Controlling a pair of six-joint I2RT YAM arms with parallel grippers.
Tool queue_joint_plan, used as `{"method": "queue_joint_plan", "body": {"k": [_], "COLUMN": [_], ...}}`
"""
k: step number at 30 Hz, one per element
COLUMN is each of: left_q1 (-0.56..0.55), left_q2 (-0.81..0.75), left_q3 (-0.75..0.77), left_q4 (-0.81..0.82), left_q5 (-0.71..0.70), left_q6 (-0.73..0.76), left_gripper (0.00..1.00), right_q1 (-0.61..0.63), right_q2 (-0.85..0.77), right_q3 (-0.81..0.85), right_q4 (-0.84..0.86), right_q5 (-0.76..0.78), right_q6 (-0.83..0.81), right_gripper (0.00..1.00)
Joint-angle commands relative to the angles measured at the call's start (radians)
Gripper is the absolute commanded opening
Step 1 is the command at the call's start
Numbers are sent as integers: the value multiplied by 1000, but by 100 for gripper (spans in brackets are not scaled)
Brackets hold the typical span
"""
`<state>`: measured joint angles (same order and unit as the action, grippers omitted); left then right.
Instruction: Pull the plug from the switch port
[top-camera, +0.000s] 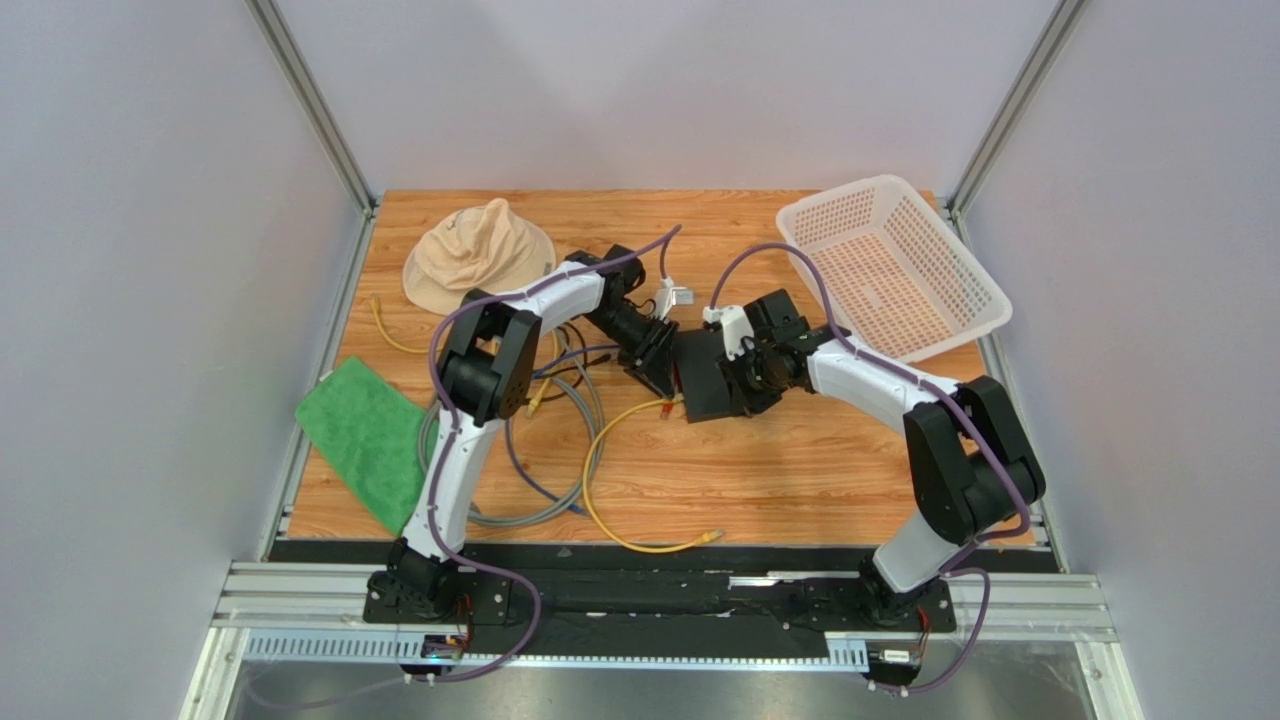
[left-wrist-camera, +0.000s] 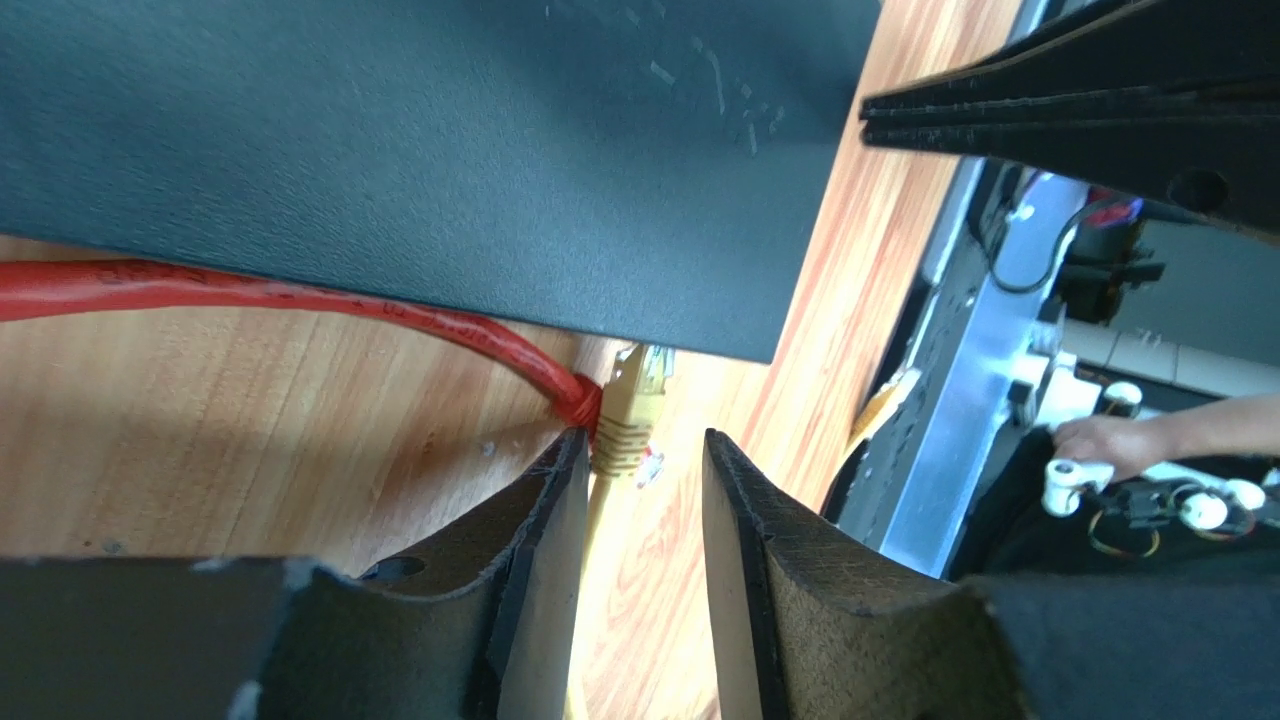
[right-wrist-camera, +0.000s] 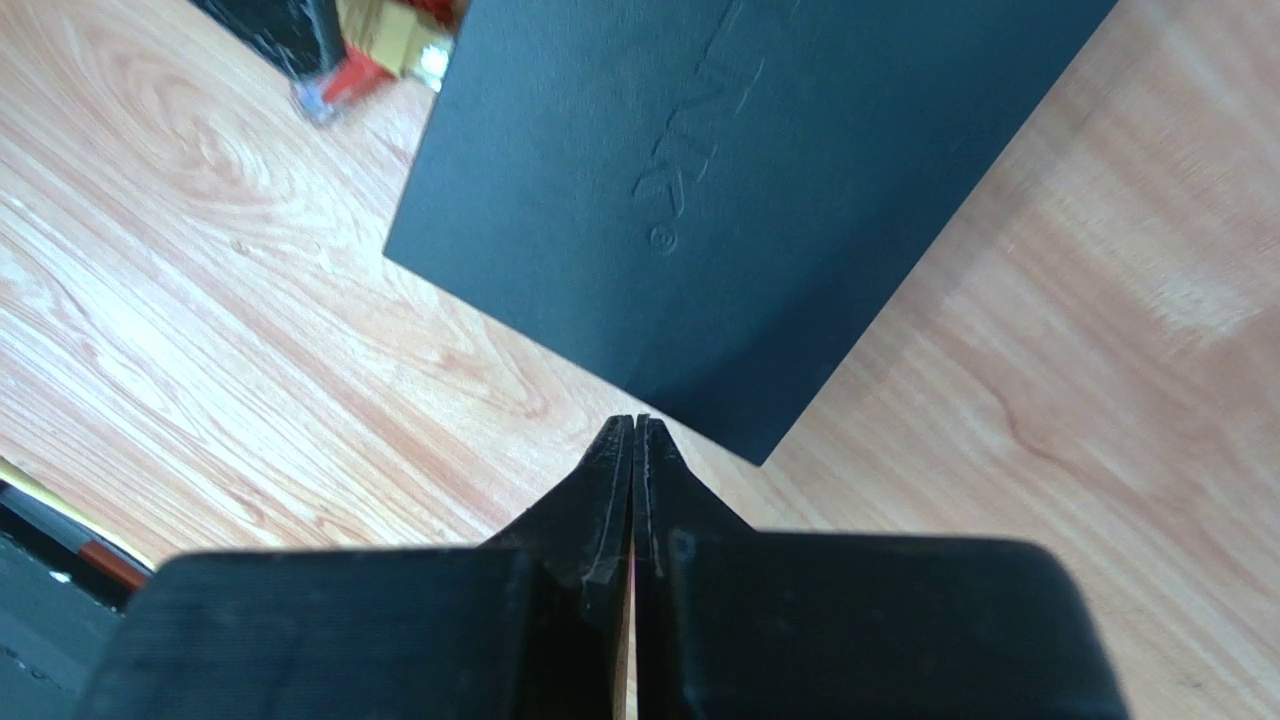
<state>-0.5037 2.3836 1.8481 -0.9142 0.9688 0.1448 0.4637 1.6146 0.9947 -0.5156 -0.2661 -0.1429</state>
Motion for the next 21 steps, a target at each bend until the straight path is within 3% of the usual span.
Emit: {"method": "queue_joint_plan", "body": {"k": [1,4,6,10,13,17,21], "left_q1": [-24,-29,-33,-36,-36,-36,-44], "left_q2": [26,-12,-38,-15,2,-29,-49], "left_q3": [56,-27,-81,-55,52,174,152], "left_q4": [-175,-154,-117,-112,-217,-259,-259], "left_q5": [-44,-61,-67,-15,48,100,105], "left_q6": [127,162,171,145,145,101,107], "left_gripper": [43,48,46,18,4,0,0], "right_q1": [4,4,4,3,-10,-74,-149], "right_q2": [-25,-12,1,50,56,36,53], "right_q3": [-13,-7,-1,42,65,97,137], "right_q4": [14,2,9,11,6,-17,-27], "right_q5": [-18,-24,-15,-24,-28,-51,-122], "right_q6": [-21,-32,-34,-26,-20,51,129], "right_gripper": [1,1,1,1,0,0,2]}}
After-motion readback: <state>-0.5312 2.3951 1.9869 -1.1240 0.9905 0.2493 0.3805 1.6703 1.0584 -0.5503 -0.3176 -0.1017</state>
